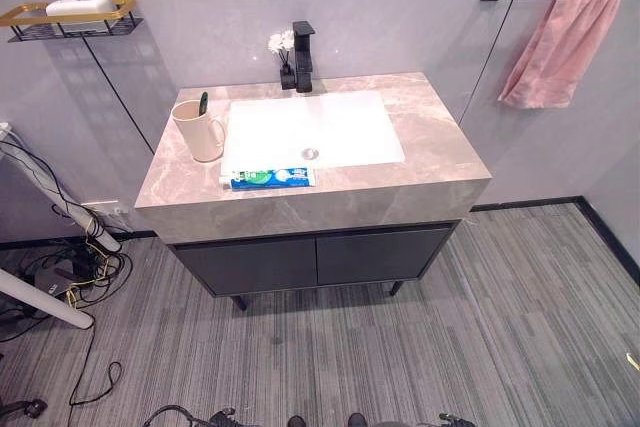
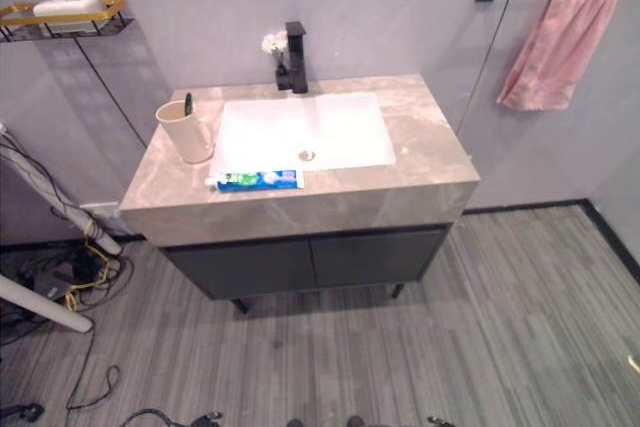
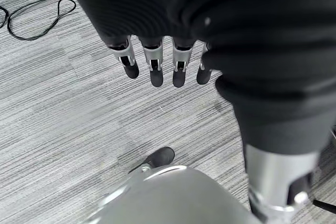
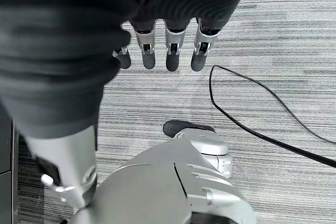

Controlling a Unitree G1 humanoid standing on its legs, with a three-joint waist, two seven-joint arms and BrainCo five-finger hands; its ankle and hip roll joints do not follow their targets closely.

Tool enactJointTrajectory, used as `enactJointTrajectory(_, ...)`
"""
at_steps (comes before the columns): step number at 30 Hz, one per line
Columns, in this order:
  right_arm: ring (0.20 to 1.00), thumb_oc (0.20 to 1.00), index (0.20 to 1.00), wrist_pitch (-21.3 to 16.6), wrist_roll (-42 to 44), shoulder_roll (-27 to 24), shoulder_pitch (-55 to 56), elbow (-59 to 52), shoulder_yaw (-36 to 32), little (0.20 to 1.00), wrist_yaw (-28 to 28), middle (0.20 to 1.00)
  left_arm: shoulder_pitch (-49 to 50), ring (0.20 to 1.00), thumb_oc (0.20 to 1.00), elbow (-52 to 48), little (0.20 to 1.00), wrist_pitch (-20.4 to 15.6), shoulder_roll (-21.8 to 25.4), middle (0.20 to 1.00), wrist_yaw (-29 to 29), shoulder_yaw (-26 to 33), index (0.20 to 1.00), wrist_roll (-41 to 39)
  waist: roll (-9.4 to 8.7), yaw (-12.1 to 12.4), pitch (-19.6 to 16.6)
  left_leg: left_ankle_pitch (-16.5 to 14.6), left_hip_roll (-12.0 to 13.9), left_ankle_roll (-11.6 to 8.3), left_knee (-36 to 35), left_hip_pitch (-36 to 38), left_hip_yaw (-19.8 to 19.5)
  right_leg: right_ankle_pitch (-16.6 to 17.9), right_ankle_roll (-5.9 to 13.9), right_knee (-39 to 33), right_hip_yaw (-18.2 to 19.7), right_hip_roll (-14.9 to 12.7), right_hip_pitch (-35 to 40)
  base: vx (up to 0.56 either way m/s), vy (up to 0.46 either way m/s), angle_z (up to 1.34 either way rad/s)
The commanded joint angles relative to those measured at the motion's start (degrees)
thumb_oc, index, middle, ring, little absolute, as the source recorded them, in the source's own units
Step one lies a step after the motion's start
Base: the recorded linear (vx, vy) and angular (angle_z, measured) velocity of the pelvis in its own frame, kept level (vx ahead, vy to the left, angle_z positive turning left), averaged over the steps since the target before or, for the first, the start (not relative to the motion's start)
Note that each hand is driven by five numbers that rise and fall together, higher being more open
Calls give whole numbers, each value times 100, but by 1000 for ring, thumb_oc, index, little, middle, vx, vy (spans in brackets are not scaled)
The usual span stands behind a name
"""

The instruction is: Put brush and paste in cup on sink, flatten towel.

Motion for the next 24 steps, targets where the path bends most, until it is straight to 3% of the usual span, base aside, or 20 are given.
enactJointTrajectory(1, 1000, 1000, 1000, 16, -27, 159, -195, 285, 127, 1000, -54, 1000, -153, 1000, 1000, 333, 1000, -96, 98, 1000, -17, -59, 1000, 157, -252, -64, -8, -281, 108, -290, -184, 385, -20, 922, 816, -1067, 546, -693, 270, 0, 0, 0)
enactJointTrajectory(13, 1000, 1000, 1000, 20, -247, 182, -168, 220, 226, 1000, -139, 1000, -127, 1000, 1000, 451, 1000, -32, 182, 1000, 47, -8, 1000, 228, -235, -133, 32, -264, 266, -371, -184, 468, -58, 772, 693, -1067, 430, -538, 385, 17, -43, 1)
enactJointTrajectory(20, 1000, 1000, 1000, -15, -349, 249, -127, 93, 372, 1000, -130, 1000, -92, 1000, 1000, 576, 1000, 18, 369, 1000, 110, 201, 1000, 228, -270, -185, 126, -208, 467, -439, -184, 511, -111, 440, 564, -409, 385, -232, 35, 7, -96, 1)
enactJointTrajectory(24, 1000, 1000, 1000, -42, -474, 252, -126, 6, 511, 1000, -131, 1000, -77, 1000, 1000, 628, 1000, 20, 447, 1000, 133, 287, 1000, 227, -297, -172, 135, -170, 537, -474, -184, 539, -92, 411, 519, -452, 398, -144, 59, 32, -96, -3)
